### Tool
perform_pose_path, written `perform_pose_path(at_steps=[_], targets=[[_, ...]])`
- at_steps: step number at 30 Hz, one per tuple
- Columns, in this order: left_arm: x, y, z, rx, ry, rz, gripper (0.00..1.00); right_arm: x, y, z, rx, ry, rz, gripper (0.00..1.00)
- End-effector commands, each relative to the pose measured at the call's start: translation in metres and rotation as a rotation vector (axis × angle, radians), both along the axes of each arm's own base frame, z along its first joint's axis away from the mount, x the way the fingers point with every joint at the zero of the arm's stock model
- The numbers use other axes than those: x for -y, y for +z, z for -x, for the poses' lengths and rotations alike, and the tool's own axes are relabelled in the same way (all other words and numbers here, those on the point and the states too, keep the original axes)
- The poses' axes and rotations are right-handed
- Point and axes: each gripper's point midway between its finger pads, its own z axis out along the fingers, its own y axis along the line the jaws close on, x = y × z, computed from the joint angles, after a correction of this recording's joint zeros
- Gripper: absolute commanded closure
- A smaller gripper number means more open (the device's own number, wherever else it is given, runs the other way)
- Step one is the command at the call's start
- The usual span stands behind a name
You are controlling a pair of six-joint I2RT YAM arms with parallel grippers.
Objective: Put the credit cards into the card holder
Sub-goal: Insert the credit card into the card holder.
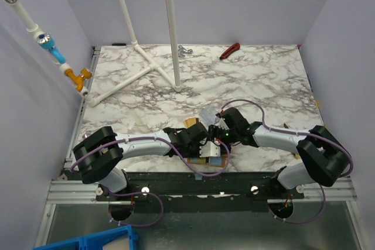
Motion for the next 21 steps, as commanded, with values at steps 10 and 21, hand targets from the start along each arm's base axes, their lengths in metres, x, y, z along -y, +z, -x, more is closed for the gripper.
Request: perform_pose_path(at_steps=[10,21], targets=[[-0.012,-0.011,0.001,0.006,0.008,-0.037,0.81,0.038,-0.021,0.005,-0.032,-0.084,0.211,0.77],[-0.009,-0.009,-0.001,0.012,0.003,-0.027,0.81,0.016,-0.014,-0.001,-0.025,-0.079,0.103,0.95]])
